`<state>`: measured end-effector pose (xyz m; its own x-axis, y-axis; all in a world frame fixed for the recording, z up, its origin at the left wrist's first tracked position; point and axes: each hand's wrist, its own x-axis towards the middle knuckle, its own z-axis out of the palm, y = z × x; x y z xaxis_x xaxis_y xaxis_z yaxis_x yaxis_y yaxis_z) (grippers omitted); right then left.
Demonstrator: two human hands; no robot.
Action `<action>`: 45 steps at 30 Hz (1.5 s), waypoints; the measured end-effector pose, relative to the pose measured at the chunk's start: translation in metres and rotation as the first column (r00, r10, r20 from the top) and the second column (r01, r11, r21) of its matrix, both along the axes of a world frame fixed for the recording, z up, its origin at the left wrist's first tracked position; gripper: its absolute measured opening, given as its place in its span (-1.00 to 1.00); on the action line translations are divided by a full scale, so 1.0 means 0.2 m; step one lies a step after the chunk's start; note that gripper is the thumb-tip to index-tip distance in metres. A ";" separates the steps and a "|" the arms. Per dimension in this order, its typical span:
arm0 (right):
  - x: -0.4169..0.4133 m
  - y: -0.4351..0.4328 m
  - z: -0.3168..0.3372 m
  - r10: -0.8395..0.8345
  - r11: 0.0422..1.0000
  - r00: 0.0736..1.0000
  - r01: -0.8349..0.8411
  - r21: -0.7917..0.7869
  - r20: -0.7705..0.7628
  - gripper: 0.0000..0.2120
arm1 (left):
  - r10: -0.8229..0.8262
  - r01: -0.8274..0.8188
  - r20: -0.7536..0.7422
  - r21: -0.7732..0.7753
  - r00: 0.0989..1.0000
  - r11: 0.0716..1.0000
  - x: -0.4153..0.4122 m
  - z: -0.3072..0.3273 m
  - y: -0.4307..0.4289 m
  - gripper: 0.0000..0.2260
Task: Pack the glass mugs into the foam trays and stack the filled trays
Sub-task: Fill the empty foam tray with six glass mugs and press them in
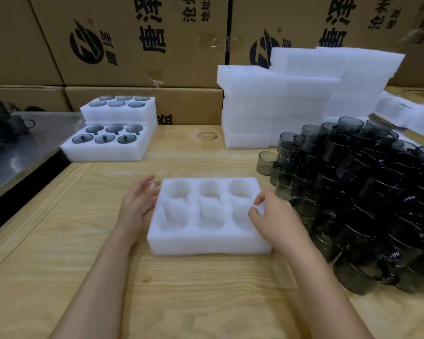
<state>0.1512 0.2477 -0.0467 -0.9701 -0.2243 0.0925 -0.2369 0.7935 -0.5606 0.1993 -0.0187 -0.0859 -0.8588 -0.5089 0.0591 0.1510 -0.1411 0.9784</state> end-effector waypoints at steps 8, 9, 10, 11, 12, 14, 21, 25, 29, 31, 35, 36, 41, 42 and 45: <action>0.06 0.00 0.09 0.023 0.971 0.999 -0.032 0.236 0.041 -0.79 | -0.209 0.213 0.056 -0.073 0.976 0.974 -0.09 0.05 0.03 -0.40; 0.06 0.00 0.10 0.018 0.975 0.998 -0.030 0.219 0.058 -0.78 | -0.227 0.231 0.061 -0.057 0.972 0.971 -0.09 0.05 0.03 -0.41; 0.06 -0.01 0.11 -0.004 0.983 0.999 -0.006 0.184 0.050 -0.77 | -0.240 0.243 0.057 -0.033 0.969 0.970 -0.08 0.05 0.03 -0.44; 0.04 -0.01 0.13 -0.045 0.990 0.999 0.045 0.137 -0.002 -0.77 | -0.245 0.247 0.049 -0.021 0.968 0.969 -0.08 0.05 0.04 -0.48; 0.01 -0.02 0.14 -0.101 0.989 0.990 0.111 0.098 -0.097 -0.78 | -0.245 0.246 0.040 -0.014 0.969 0.969 -0.07 0.04 0.04 -0.49; -0.09 -0.01 0.15 -0.185 0.964 0.950 0.225 0.141 -0.251 -0.78 | -0.242 0.243 0.029 -0.020 0.970 0.970 -0.05 0.02 0.05 -0.44; -0.34 -0.01 0.16 -0.276 0.651 0.959 0.237 0.721 -0.066 -0.67 | -0.211 0.211 0.024 0.010 0.977 0.977 -0.05 0.05 0.05 -0.40; -0.37 -0.01 0.12 -0.281 0.634 0.945 0.315 0.706 -0.170 -0.68 | -0.221 0.220 0.015 0.047 0.975 0.974 -0.04 0.05 0.05 -0.38; -0.36 -0.01 0.10 -0.174 0.715 0.967 0.254 0.651 -0.186 -0.71 | -0.217 0.216 0.021 0.057 0.976 0.975 -0.05 0.04 0.04 -0.38; -0.35 -0.01 0.13 -0.146 0.835 0.983 0.185 0.518 -0.116 -0.75 | -0.214 0.213 0.025 0.055 0.976 0.976 -0.06 0.04 0.04 -0.38; -0.31 0.02 0.25 -0.050 0.966 0.994 0.072 0.248 -0.095 -0.84 | -0.204 0.202 0.036 0.042 0.978 0.978 -0.06 0.04 0.03 -0.37; -0.29 0.03 0.29 -0.035 0.975 0.991 0.062 0.213 -0.125 -0.81 | -0.204 0.202 0.035 0.043 0.978 0.978 -0.06 0.04 0.03 -0.36; -0.21 0.06 0.43 0.081 0.996 0.990 -0.077 0.044 -0.116 -0.84 | -0.213 0.212 0.017 0.047 0.977 0.976 -0.06 0.03 0.05 -0.36; -0.20 0.05 0.44 0.128 0.992 0.988 -0.126 0.028 -0.085 -0.83 | -0.214 0.214 0.015 0.041 0.977 0.976 -0.06 0.03 0.05 -0.37; -0.17 0.01 0.43 0.230 0.972 0.973 -0.229 0.061 -0.022 -0.76 | -0.218 0.218 0.005 0.026 0.976 0.976 -0.06 0.03 0.05 -0.38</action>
